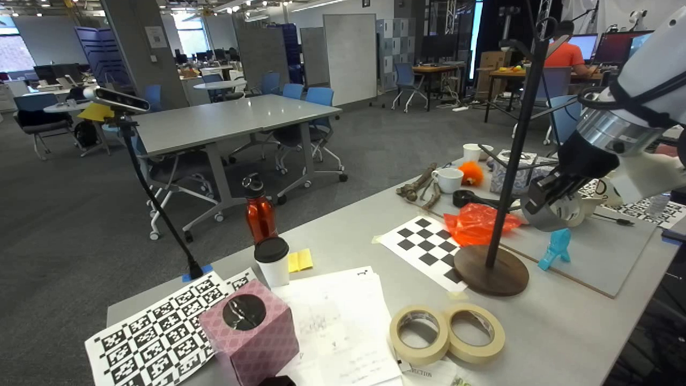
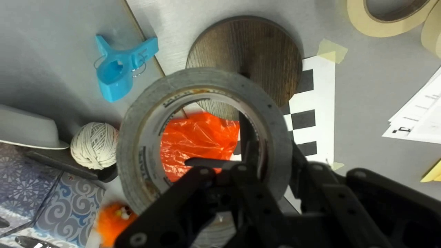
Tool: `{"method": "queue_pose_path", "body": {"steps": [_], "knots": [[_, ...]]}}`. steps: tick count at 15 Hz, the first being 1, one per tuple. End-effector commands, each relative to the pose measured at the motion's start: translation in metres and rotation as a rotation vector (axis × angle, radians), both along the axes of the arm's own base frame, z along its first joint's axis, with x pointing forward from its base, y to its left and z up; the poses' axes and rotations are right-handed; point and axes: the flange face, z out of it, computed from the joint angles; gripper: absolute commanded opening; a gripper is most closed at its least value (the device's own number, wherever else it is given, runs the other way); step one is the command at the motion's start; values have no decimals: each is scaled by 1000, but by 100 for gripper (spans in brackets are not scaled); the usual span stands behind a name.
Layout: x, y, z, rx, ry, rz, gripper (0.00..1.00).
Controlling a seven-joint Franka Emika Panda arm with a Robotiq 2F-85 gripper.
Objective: Pick up the grey tape from the holder and put it on the table. Pick up the two tapes from the table and put them on the holder.
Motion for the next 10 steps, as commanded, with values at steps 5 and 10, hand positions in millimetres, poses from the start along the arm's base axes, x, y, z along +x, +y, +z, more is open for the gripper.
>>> {"method": "queue_pose_path", "body": {"steps": [5, 10], "knots": [[-25, 3, 10, 8, 50, -31, 6], [-39, 8, 1, 19, 82, -40, 6]]}}
